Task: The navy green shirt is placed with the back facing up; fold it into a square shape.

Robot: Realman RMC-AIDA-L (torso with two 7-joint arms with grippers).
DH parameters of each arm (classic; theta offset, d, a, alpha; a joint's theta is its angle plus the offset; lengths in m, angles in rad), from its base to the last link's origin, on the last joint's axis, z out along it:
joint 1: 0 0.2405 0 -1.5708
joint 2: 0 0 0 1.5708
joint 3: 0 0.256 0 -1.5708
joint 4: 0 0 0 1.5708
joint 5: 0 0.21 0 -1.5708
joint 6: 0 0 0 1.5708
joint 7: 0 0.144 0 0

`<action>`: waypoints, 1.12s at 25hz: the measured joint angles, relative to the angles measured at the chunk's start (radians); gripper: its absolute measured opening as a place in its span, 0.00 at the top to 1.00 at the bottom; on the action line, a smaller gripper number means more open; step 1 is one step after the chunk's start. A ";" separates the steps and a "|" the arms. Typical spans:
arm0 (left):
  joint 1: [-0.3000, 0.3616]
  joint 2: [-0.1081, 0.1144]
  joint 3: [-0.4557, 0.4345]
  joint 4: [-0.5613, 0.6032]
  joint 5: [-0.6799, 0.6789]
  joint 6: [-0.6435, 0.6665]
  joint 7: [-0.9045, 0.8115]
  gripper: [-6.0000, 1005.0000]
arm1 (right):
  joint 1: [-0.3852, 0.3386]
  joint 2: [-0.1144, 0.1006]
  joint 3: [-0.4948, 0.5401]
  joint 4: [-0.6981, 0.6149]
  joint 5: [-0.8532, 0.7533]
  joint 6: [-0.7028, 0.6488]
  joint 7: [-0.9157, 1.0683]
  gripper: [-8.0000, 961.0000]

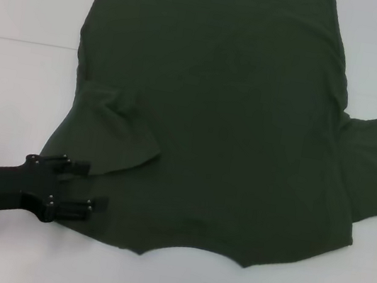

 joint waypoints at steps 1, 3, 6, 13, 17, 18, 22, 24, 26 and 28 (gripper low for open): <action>0.000 0.001 0.000 0.000 0.000 0.000 -0.004 0.16 | -0.005 -0.001 0.004 -0.008 0.001 0.001 0.000 0.97; 0.000 0.003 0.000 0.000 0.000 0.000 -0.009 0.16 | -0.017 0.001 0.022 -0.042 0.003 0.002 -0.002 0.97; 0.000 0.004 0.000 0.002 0.000 0.000 -0.016 0.16 | -0.038 0.007 0.047 -0.094 0.012 -0.001 -0.005 0.97; 0.000 0.007 0.000 0.005 0.000 0.000 -0.021 0.16 | -0.085 0.000 0.053 -0.163 0.156 -0.013 -0.034 0.97; -0.001 0.008 0.000 0.006 0.000 0.000 -0.025 0.16 | -0.077 0.000 0.041 -0.166 0.192 -0.016 -0.056 0.97; -0.001 0.008 0.000 0.006 0.000 -0.001 -0.025 0.16 | -0.070 0.002 0.039 -0.165 0.193 -0.016 -0.061 0.97; -0.002 0.010 0.000 0.006 0.003 -0.007 -0.027 0.16 | -0.036 0.012 0.022 -0.159 0.194 -0.012 -0.072 0.97; -0.002 0.010 0.000 0.006 0.004 -0.010 -0.027 0.16 | -0.018 0.018 -0.001 -0.159 0.196 -0.011 -0.072 0.97; -0.002 0.010 0.000 0.006 0.005 -0.010 -0.027 0.15 | 0.004 0.028 -0.031 -0.159 0.196 -0.010 -0.072 0.97; -0.002 0.010 0.000 0.006 0.006 -0.011 -0.027 0.15 | 0.029 0.037 -0.058 -0.158 0.197 -0.009 -0.072 0.97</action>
